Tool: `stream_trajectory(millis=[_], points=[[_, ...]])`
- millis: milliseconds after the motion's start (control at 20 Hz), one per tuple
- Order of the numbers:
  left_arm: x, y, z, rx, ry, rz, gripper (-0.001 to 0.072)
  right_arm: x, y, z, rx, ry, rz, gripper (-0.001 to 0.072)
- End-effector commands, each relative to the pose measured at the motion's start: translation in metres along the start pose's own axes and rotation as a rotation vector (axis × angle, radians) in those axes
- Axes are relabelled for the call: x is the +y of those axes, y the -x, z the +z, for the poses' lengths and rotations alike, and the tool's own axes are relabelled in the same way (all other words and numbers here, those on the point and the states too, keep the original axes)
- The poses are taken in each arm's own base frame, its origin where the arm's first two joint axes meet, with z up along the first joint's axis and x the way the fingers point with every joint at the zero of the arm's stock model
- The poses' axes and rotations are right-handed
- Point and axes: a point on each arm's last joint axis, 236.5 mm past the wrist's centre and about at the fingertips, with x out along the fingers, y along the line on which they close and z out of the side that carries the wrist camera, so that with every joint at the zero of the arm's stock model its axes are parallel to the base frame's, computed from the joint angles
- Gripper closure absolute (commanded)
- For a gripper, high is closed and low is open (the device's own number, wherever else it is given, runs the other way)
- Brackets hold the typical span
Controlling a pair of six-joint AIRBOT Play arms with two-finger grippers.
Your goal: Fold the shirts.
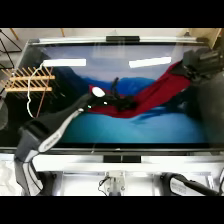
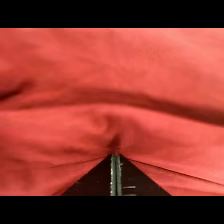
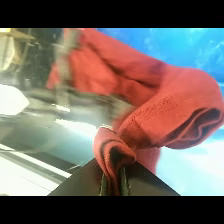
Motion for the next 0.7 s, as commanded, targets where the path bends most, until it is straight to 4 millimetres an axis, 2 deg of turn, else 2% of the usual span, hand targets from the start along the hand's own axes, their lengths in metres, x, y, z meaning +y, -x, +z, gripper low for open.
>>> stream_trajectory(millis=[0,50,150,200,300,400,500,600,650], points=[[-0.010,-0.037,-0.016,-0.001,0.083,-0.084,0.0676,0.010,0.007,-0.003,-0.008,-0.016,0.015,0.0628],[-0.012,-0.028,-0.009,-0.004,0.044,-0.095,0.0677,0.008,0.006,0.000,-0.016,-0.019,0.010,0.0628],[-0.018,0.007,0.019,-0.030,-0.024,-0.096,0.0678,0.007,-0.008,0.004,-0.007,-0.013,0.005,0.0629],[-0.019,0.034,0.037,-0.054,-0.076,-0.074,0.0677,0.009,-0.021,0.006,0.006,-0.004,0.012,0.0629],[-0.019,0.098,0.071,-0.104,-0.151,-0.005,0.0678,0.023,-0.061,0.010,0.042,0.034,0.049,0.0629],[-0.010,0.181,0.106,-0.185,-0.203,0.129,0.0678,0.043,-0.109,0.011,0.070,0.071,0.088,0.0628],[0.009,0.279,0.128,-0.276,-0.224,0.306,0.0678,0.063,-0.159,0.007,0.098,0.095,0.124,0.0628],[0.030,0.384,0.132,-0.370,-0.201,0.489,0.0678,0.086,-0.211,-0.005,0.127,0.110,0.158,0.0628],[0.036,0.426,0.128,-0.407,-0.177,0.553,0.0677,0.096,-0.236,-0.011,0.137,0.106,0.179,0.0628]])
